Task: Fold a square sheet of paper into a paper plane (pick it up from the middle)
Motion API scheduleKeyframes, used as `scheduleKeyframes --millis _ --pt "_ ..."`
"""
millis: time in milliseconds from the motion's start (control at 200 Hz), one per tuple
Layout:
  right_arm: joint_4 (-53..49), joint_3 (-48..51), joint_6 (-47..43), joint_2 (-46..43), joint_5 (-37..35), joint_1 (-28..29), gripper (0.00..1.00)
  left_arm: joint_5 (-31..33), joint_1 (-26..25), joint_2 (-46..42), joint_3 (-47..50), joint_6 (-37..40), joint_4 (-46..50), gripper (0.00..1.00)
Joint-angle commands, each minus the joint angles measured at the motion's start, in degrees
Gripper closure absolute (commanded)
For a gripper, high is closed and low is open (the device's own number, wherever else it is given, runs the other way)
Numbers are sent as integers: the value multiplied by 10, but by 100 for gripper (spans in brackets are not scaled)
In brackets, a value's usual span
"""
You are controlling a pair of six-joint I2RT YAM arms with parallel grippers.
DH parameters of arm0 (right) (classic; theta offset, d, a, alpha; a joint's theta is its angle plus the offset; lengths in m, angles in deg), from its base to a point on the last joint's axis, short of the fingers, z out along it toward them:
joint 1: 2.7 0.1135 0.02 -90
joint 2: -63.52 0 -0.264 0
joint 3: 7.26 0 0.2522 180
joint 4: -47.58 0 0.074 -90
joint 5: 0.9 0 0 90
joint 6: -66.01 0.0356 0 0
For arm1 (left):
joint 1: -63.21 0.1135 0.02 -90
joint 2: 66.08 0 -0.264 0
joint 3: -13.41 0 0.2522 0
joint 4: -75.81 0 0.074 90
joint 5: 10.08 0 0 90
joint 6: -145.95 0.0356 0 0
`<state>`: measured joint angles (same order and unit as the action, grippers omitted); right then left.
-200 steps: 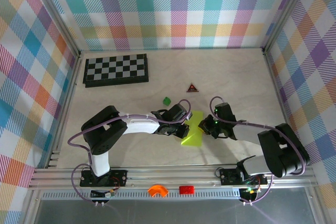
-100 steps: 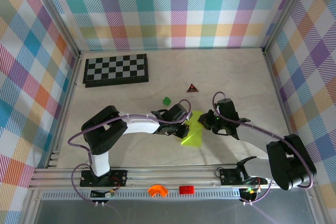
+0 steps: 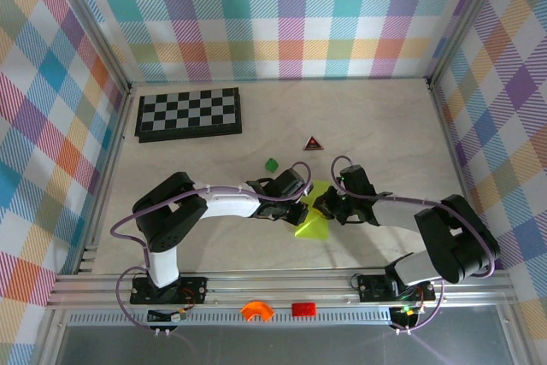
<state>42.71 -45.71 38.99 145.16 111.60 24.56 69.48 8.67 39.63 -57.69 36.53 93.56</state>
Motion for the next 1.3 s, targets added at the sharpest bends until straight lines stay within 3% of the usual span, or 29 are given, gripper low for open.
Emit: scheduleKeyframes --millis 0,330,570,695,1000,1295 --pt "-19 31 -2 11 -22 2 97 5 4 25 4 11 62 89" --pt "-49 65 -1 -10 -68 0 97 18 4 0 -24 10 80 85" --pt "-49 66 -4 -7 -69 0 98 52 10 -58 -40 -11 112 68" --pt "-43 67 -3 0 -68 0 98 36 10 -99 -21 -27 106 67" --pt "-40 61 -3 3 -67 0 98 -117 10 -88 23 -72 18 89" --pt "-50 58 -9 3 -67 0 98 -195 10 -21 6 -82 -9 90"
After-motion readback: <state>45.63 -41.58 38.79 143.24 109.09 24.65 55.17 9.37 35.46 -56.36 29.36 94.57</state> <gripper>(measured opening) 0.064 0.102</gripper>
